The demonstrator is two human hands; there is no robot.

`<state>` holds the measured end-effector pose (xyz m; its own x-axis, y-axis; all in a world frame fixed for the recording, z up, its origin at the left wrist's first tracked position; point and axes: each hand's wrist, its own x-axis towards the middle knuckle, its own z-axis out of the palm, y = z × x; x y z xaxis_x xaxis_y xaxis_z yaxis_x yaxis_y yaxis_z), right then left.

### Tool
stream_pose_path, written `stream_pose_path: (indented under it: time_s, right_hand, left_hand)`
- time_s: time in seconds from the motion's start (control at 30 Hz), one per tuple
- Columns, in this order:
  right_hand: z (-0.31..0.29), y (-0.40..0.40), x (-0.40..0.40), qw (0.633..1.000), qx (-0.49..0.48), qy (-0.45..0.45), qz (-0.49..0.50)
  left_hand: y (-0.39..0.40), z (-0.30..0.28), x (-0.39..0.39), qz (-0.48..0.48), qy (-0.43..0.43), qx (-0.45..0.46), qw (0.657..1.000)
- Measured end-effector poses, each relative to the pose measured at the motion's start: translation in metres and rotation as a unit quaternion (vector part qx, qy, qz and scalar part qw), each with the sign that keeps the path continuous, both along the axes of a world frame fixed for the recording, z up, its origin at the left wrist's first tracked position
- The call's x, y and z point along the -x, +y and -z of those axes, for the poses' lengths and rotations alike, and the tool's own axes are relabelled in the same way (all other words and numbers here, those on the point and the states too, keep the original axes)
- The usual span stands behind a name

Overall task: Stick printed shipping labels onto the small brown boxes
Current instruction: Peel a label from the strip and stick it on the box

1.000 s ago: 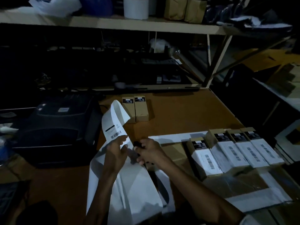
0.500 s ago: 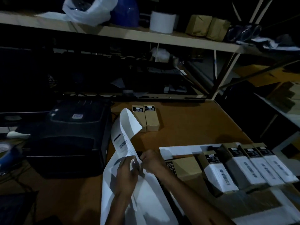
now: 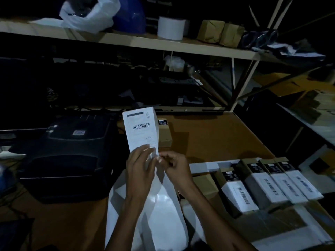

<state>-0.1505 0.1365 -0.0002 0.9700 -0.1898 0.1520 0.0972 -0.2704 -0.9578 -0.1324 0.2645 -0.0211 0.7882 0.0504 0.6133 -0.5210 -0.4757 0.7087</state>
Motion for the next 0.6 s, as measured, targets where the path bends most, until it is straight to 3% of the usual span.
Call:
stream_pose_path:
  time_s: [0.13, 0.23, 0.47, 0.6]
  right_hand:
    - [-0.001, -0.010, 0.002, 1.000, 0.013, -0.013, 0.002]
    - [0.000, -0.018, 0.001, 0.999, 0.047, 0.009, -0.003]
    - [0.016, -0.028, -0.009, 0.996, -0.021, 0.079, 0.034]
    - [0.019, -0.032, -0.007, 0.991, -0.074, 0.096, 0.049]
  left_hand:
    - [-0.008, -0.002, -0.003, -0.052, -0.030, -0.026, 0.998]
    - [-0.014, -0.006, -0.004, -0.075, -0.002, -0.017, 0.997]
    - [-0.018, -0.008, 0.009, -0.130, 0.093, 0.093, 0.983]
    - [-0.018, -0.015, 0.019, -0.046, 0.131, 0.230, 0.963]
